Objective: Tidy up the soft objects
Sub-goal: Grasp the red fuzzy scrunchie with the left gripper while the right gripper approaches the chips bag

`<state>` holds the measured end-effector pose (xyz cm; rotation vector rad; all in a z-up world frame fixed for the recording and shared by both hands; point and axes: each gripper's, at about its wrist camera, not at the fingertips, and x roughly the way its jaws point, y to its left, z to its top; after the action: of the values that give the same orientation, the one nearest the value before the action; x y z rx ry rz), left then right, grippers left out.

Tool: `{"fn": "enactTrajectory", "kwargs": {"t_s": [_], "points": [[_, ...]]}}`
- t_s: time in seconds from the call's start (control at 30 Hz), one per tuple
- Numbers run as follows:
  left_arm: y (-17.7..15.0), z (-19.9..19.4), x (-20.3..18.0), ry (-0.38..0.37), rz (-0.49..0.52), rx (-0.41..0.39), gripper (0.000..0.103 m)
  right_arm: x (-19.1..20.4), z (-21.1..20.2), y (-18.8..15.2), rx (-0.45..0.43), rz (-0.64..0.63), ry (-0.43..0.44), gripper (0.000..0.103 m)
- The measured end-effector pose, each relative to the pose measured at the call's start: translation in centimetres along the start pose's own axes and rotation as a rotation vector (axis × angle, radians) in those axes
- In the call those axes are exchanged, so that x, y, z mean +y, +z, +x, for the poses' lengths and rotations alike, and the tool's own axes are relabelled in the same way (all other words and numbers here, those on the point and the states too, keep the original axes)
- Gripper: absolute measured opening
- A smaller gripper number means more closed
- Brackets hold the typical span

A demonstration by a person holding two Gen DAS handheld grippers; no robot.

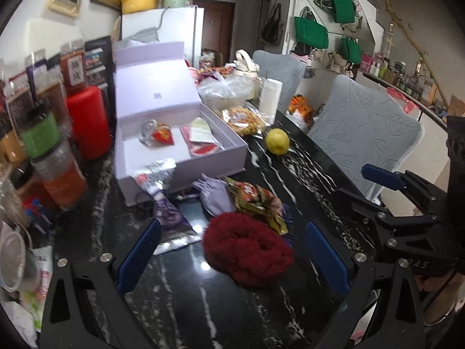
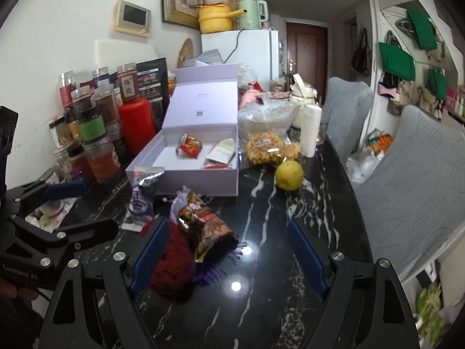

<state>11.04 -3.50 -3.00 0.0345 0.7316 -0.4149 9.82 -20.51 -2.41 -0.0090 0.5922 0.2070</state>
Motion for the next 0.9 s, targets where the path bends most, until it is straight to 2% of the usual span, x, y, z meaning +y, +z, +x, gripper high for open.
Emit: {"fn": "enactTrajectory", "kwargs": {"t_s": [0.4, 0.67, 0.83, 0.9], "points": [[-2.4, 6.0, -2.0, -0.071, 0.013, 0.135, 0.101, -3.7, 1.6, -3.8, 0.057, 0.087, -0.018, 0.083], [-2.8, 9.1, -2.2, -0.006, 0.057, 0.194, 0.101, -4.7, 2.7, -4.5, 0.086, 0.111, -0.023, 0.083], [-2.8, 10.7, -1.2, -0.009, 0.043, 0.238, 0.101, -5.1, 3.4, -4.5, 0.100, 0.141, 0.001, 0.083], [-2.8, 11.0, -0.7, 0.021, 0.042, 0.232, 0.101, -5.3, 3.6, -4.5, 0.104, 0.151, 0.006, 0.083]]}}
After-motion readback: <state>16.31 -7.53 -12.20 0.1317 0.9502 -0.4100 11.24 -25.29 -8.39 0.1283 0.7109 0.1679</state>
